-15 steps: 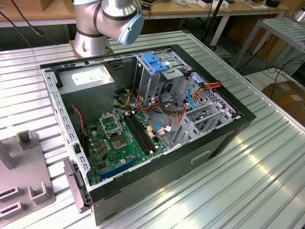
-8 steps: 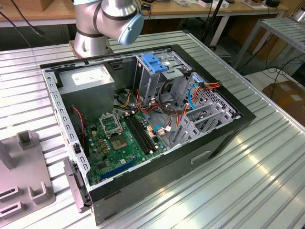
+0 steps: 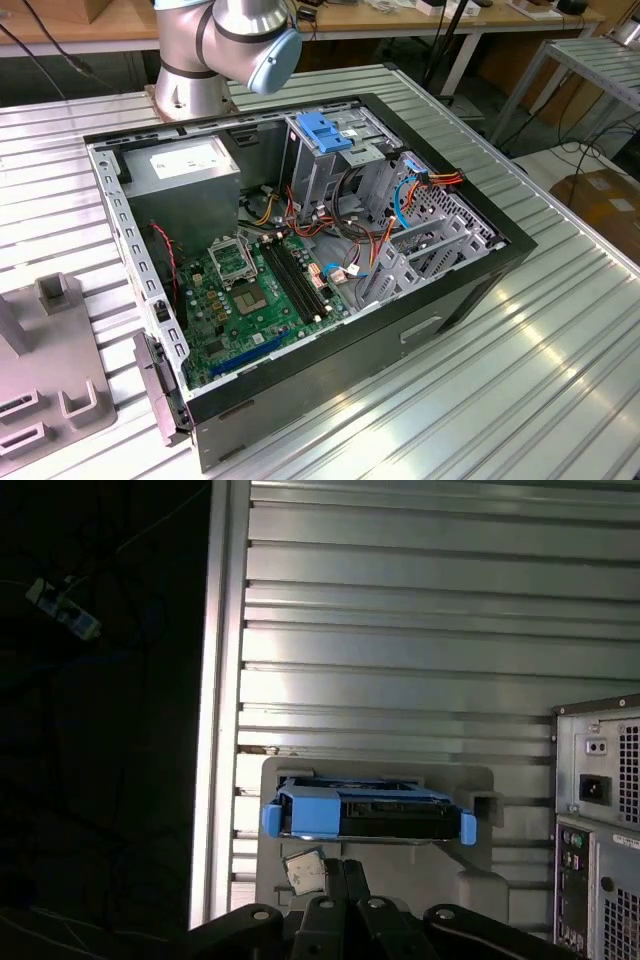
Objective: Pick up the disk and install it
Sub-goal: 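Pick up the disk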
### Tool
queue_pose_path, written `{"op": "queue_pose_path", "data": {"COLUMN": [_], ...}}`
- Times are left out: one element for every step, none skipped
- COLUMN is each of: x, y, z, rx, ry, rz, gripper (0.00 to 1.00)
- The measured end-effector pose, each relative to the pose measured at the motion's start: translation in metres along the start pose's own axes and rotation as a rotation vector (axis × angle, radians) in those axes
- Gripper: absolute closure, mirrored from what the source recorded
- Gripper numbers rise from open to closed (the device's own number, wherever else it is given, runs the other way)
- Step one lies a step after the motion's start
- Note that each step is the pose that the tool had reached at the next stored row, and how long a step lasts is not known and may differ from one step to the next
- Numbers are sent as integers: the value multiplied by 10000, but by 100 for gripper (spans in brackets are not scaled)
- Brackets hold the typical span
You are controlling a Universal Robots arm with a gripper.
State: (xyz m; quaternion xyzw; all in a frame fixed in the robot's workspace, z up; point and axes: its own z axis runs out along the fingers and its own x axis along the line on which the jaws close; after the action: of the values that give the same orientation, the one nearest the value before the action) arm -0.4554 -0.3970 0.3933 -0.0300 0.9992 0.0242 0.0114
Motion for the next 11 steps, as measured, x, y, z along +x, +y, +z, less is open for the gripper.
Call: {"op": "queue_pose_path", "data": {"x": [0,0,0,0,0,0,0,0,0,0,0], "y": [0,0,0,0,0,0,0,0,0,0,0], "z": [0,0,0,0,0,0,1,1,0,1,2], "rx": [-5,-11,-19,-24,-29,-36,-41,-47,-51,-57,-65], "ry": [10,23,39,49,57,71,81,93,102,113,129], "rz": [-205,-454,-803,-1032,-1207,-1489,-1695,-1941,-2121,-2348,-2692], "gripper": [90,90,90,90,90,90,90,90,90,90,90]}}
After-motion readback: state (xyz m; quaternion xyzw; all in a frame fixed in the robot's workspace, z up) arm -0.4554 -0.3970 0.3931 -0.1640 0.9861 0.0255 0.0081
